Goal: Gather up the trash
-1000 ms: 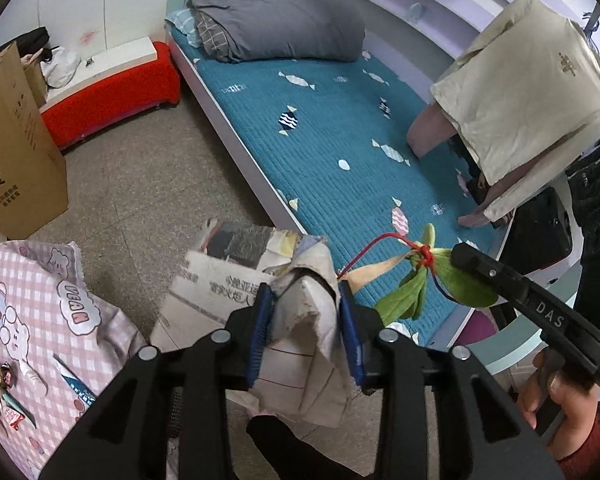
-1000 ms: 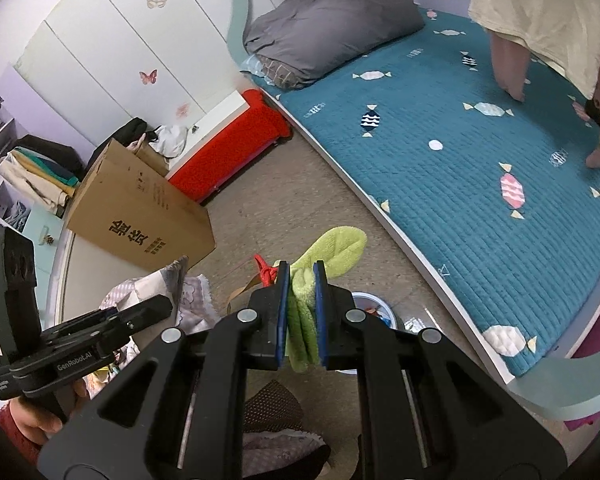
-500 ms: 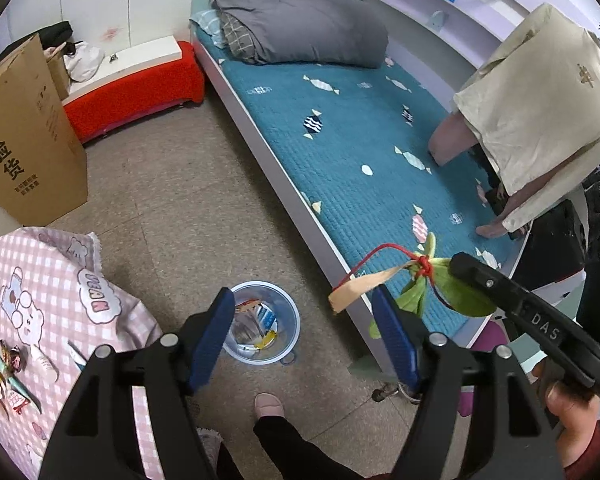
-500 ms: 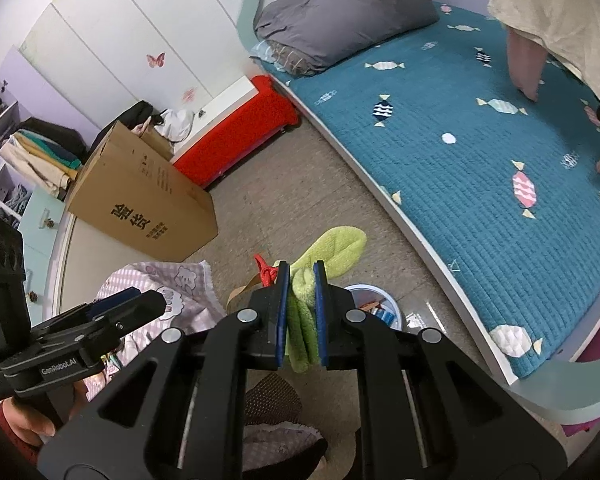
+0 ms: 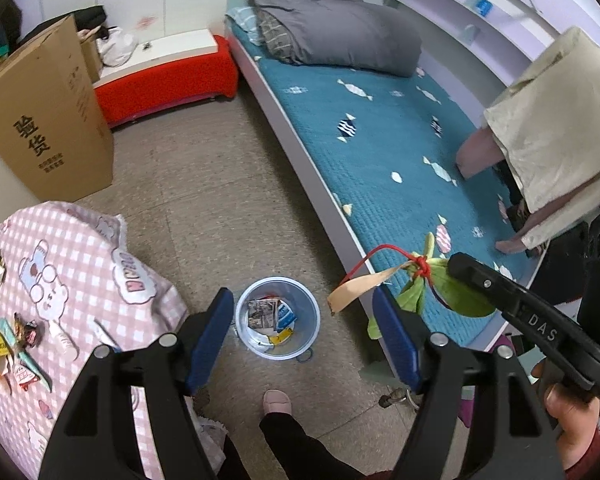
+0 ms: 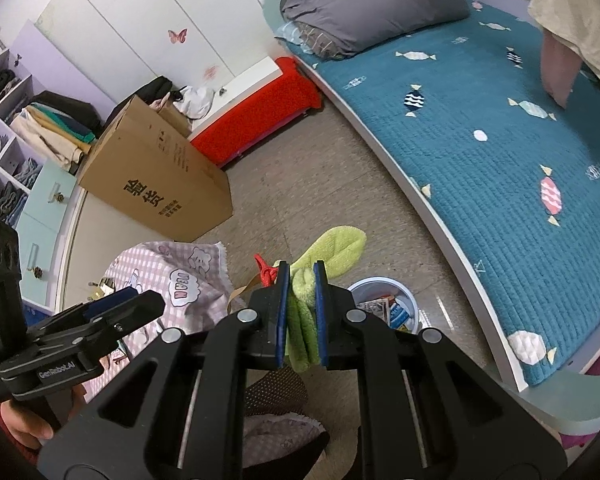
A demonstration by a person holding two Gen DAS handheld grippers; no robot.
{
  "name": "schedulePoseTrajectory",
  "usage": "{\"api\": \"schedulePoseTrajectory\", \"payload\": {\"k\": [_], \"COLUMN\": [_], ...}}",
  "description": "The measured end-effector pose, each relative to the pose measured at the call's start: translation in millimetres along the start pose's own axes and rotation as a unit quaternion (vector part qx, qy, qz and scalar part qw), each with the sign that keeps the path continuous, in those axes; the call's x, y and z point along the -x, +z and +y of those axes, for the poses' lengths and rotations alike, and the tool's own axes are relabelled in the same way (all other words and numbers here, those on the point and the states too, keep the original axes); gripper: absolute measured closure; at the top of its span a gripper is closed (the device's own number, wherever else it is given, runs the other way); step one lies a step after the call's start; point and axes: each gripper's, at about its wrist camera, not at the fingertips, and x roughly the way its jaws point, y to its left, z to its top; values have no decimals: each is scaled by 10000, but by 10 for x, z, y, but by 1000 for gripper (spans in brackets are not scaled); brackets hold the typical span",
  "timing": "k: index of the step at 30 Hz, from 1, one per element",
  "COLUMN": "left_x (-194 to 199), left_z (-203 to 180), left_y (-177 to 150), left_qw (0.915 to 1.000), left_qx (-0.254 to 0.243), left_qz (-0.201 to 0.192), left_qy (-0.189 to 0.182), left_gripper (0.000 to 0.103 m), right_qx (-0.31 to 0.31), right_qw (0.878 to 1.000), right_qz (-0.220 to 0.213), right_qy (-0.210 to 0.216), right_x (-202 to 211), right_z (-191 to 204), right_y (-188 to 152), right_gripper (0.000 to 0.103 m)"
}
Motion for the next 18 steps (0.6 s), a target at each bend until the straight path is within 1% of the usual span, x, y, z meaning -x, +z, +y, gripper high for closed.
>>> {"api": "schedulePoseTrajectory", "payload": {"k": [1,3,4,5,6,7,12,18], "left_x": [12,42,57,70,87,100,169,233], "left_z": [36,125,166,207,266,311,556,867], "left_y": [-1,-13,-19,-24,-38,-50,-133,-263], "left_qw": [10000,9999,9998,9996,9995,9993,9979,9957], "left_qx": [46,140,188,236,296,342,611,874], "left_qz": [-7,-32,-40,-48,-60,-65,-91,-62], "left_qy": [23,65,90,112,126,145,217,304], "left_gripper": [33,32,32,32,32,32,31,31], "right_qx": [4,-6,4,15,12,16,118,351], "right_qw": [10000,10000,10000,9999,9999,10000,9997,9985], "right_qz": [12,61,89,97,77,56,203,382], "right_qy": [-16,-19,-24,-49,-65,-57,40,146], "right_x": [-33,-93,-134,-156,-168,-174,-282,-430], "right_z": [28,57,82,93,115,130,295,604], "right_y": [8,17,20,19,14,6,-23,-117], "right_gripper": [88,84,76,58,48,46,46,46]}}
